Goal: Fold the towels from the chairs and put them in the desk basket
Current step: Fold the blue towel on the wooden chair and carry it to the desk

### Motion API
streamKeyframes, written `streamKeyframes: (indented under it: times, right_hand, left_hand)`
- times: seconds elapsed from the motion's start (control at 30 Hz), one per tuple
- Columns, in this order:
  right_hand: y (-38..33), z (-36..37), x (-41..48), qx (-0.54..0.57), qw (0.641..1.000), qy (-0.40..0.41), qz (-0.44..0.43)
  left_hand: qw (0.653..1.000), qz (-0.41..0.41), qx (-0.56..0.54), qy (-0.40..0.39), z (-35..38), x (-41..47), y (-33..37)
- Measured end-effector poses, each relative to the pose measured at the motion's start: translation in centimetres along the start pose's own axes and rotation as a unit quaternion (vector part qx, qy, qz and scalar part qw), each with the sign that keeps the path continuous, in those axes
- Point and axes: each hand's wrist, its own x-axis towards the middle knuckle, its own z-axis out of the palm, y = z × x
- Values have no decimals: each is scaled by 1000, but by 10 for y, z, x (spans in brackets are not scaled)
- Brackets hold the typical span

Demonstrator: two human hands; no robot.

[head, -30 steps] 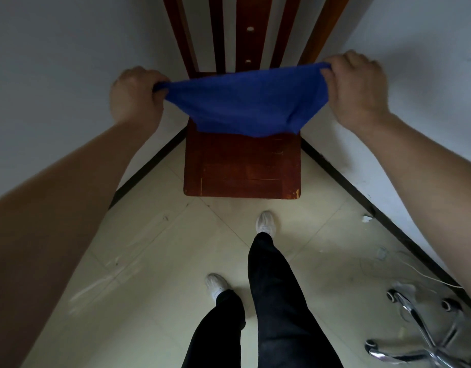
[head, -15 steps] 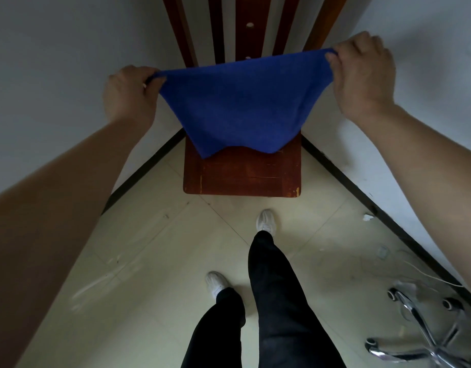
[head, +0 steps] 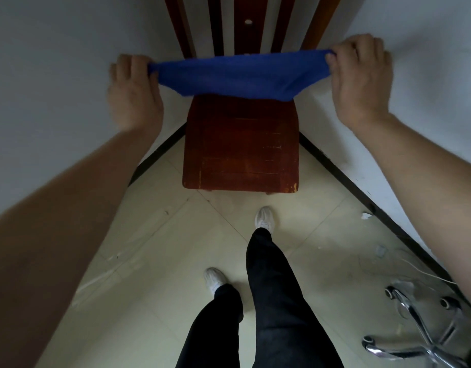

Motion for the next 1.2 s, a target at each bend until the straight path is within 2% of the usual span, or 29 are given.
streamKeyframes:
  times: [0.1, 0.17, 0.27, 0.33, 0.4, 0.5, 0.63, 0.8, 0.9, 1.03, 1.2]
  right_hand:
    - [2, 31, -47, 38, 998, -38, -41]
    - [3, 56, -89, 55, 991, -103, -64]
    - [2, 91, -148, 54, 970, -218, -94]
    - [-6, 106, -178, 52, 945, -312, -83]
    - [-13, 118, -199, 29, 921, -381, -80]
    - [-19, 128, -223, 10, 893, -439, -97]
    - [-20, 134, -220, 19, 883, -459, -93]
    - [-26, 147, -161, 149, 898, -413, 23]
    - [-35, 165, -121, 206, 901, -377, 69]
    - [-41, 198, -79, 202, 905, -367, 72]
    - [-45, 240, -51, 179, 914, -357, 70]
  left_hand:
    - [995, 59, 54, -62, 21, -50, -24]
    - [983, 68, 80, -149, 34, -87, -36]
    - [932, 19, 130, -338, 58, -134, -44]
    - [890, -7, 166, -425, 75, -160, -43]
    - [860, 3, 197, -470, 90, -184, -40]
    - [835, -2, 211, -509, 101, -212, -39]
    - [828, -43, 200, -522, 105, -221, -48]
    - [866, -172, 115, -455, 120, -184, -61]
    - [876, -248, 38, -412, 134, -154, -67]
    - [879, -324, -46, -347, 159, -123, -73]
    - [888, -347, -37, -300, 191, -101, -79]
